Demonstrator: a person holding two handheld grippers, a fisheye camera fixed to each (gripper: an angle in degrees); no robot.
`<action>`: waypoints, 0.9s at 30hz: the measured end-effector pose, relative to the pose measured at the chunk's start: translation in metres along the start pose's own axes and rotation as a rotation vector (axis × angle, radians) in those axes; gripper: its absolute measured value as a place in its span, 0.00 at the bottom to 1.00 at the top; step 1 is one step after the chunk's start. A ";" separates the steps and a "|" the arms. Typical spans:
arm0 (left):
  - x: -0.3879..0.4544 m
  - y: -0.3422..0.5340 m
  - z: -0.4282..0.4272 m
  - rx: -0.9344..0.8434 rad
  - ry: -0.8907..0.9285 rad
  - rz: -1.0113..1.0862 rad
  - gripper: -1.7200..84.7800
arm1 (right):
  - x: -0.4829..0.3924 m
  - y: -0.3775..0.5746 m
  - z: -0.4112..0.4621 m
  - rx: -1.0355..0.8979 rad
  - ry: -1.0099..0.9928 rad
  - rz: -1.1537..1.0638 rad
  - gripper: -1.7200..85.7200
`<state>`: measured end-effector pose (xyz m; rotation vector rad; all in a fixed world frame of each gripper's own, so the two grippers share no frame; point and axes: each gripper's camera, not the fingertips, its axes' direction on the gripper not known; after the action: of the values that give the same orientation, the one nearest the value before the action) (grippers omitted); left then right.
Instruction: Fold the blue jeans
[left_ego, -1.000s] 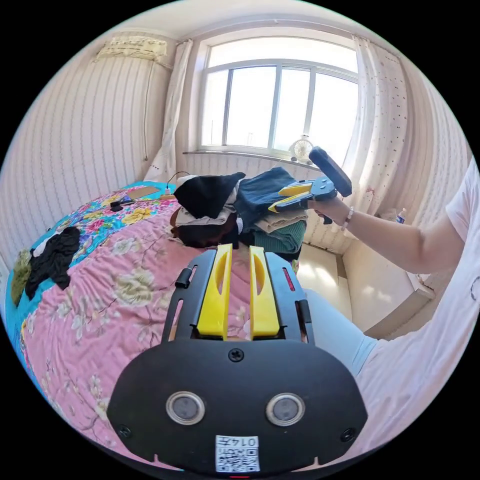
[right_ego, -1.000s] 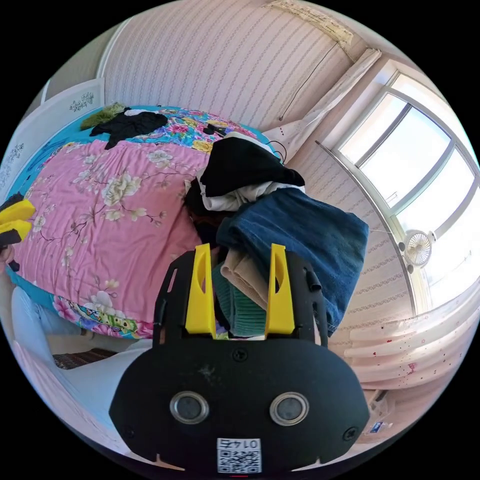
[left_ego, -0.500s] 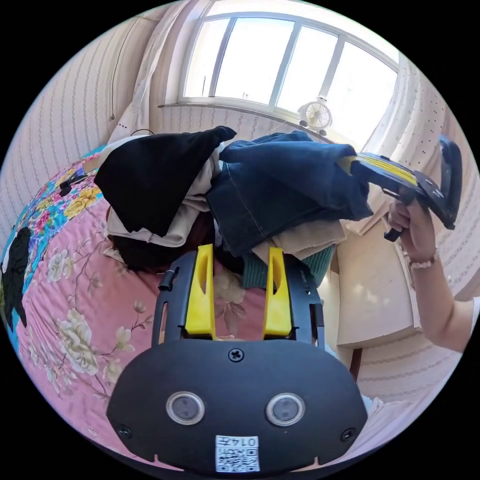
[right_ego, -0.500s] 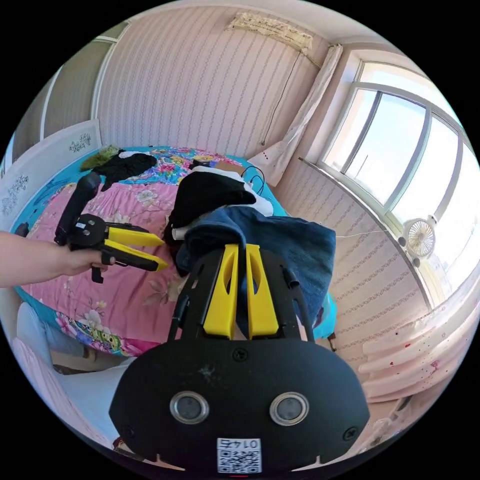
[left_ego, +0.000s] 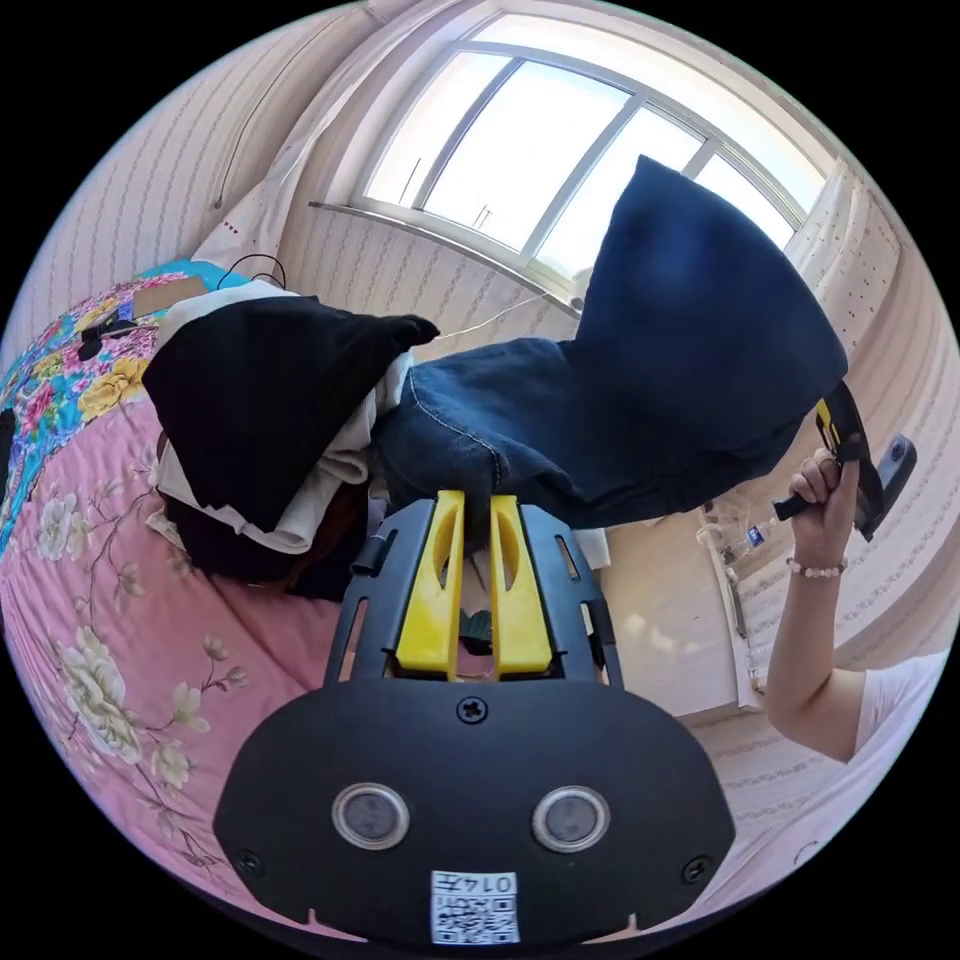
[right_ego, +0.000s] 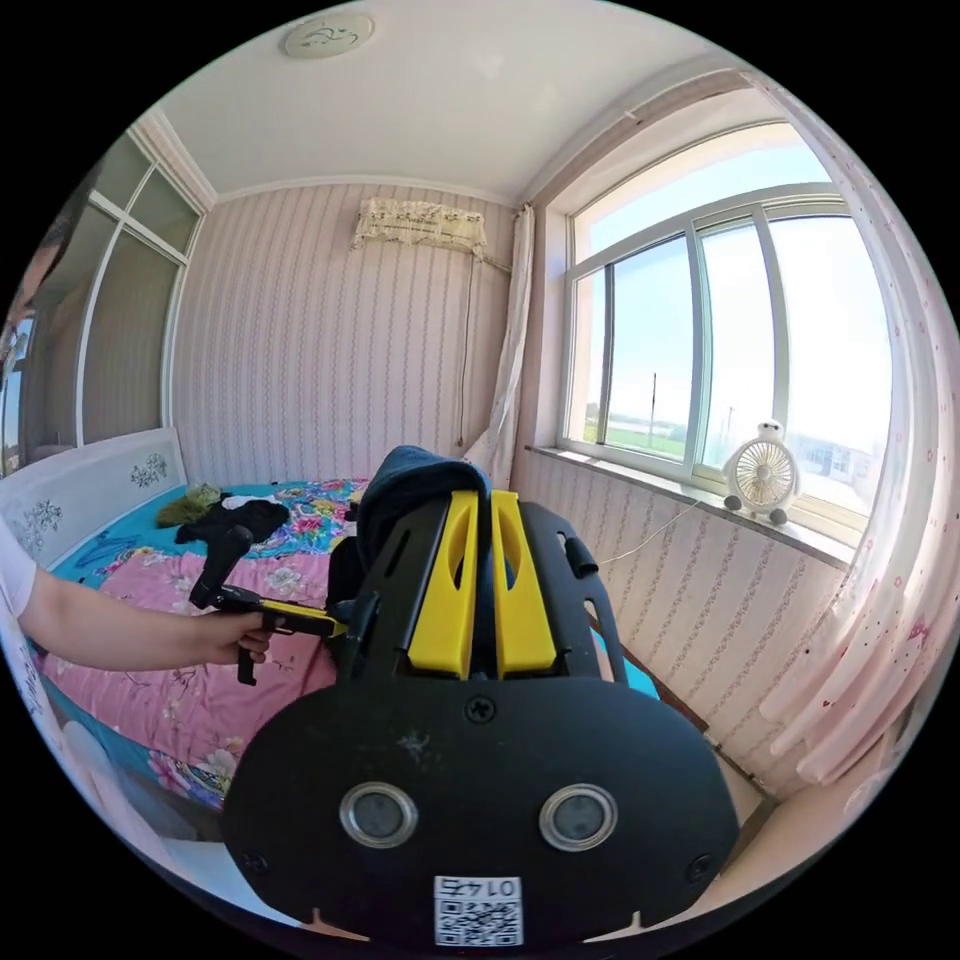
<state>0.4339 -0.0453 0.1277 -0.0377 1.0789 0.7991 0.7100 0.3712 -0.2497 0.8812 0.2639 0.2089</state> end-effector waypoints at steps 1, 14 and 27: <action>0.004 -0.003 -0.010 0.022 -0.001 0.018 0.07 | 0.006 -0.009 -0.010 0.045 -0.016 0.015 0.03; 0.026 0.058 -0.150 0.298 0.218 0.097 0.07 | -0.035 -0.083 -0.036 0.233 -0.359 -0.078 0.03; -0.007 0.276 -0.535 0.668 -0.658 -0.152 0.07 | -0.323 -0.041 0.096 0.118 -1.338 0.000 0.03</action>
<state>-0.1436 -0.0617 -0.0397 0.6592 0.6531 0.2425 0.4366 0.1825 -0.1778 0.9675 -0.9757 -0.4177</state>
